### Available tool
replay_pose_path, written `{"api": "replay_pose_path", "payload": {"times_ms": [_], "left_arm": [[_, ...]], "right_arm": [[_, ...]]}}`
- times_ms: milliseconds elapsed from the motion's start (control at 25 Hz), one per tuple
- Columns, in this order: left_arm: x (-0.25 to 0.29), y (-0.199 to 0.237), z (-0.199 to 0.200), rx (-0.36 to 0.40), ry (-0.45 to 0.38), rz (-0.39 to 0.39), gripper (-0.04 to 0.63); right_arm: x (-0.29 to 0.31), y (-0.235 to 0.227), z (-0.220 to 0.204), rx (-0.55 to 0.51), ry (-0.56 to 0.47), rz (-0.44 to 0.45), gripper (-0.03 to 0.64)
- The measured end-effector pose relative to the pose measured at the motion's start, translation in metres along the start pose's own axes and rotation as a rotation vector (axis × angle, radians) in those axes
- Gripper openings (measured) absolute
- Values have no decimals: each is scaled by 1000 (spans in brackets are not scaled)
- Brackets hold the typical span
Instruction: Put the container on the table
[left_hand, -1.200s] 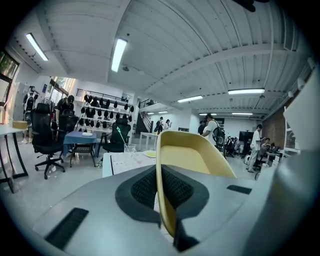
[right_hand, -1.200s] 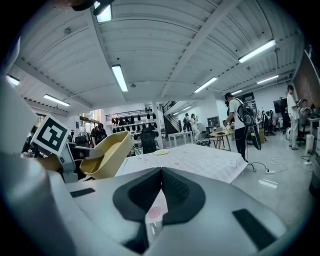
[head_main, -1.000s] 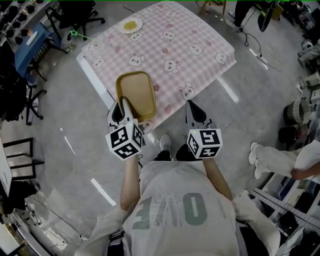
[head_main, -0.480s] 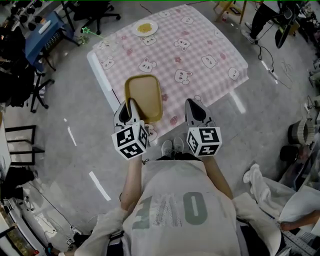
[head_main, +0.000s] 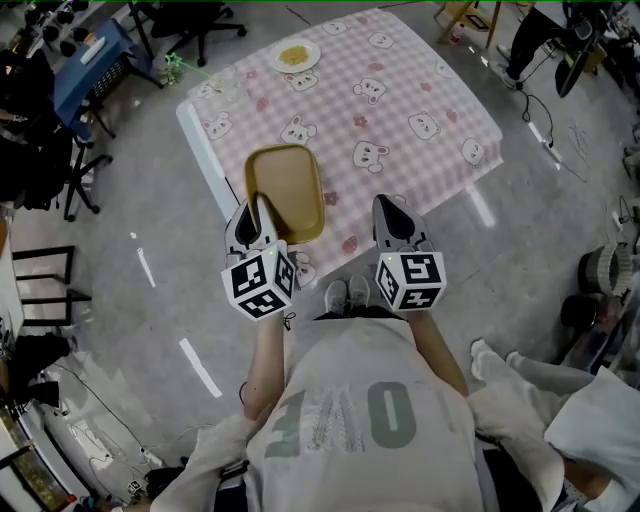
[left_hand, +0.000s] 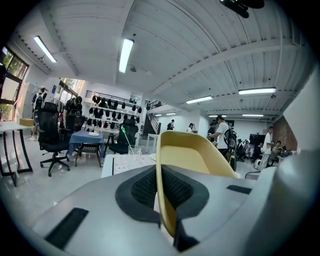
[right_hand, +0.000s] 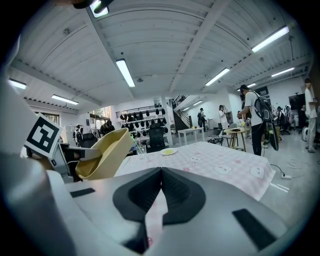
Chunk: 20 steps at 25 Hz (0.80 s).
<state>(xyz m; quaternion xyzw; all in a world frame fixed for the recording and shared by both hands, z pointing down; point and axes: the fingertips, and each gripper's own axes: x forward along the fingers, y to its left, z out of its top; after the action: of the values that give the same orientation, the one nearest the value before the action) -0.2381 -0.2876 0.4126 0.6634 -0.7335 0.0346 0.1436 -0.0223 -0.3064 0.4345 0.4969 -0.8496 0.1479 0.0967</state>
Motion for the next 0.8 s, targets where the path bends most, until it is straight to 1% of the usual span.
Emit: {"api": "replay_pose_path", "payload": {"times_ms": [320, 560, 640, 800], "left_arm": [[-1, -2, 19, 2, -57, 0, 29], [24, -4, 53, 51, -112, 4, 29], [34, -6, 63, 59, -110, -6, 29], [58, -6, 70, 61, -69, -18, 29]], "right_arm": [[-1, -1, 0, -9, 7, 2, 29], [-6, -3, -3, -2, 10, 11, 29], [-6, -3, -5, 1, 17, 16, 29], [-7, -3, -11, 11, 37, 23, 29]]}}
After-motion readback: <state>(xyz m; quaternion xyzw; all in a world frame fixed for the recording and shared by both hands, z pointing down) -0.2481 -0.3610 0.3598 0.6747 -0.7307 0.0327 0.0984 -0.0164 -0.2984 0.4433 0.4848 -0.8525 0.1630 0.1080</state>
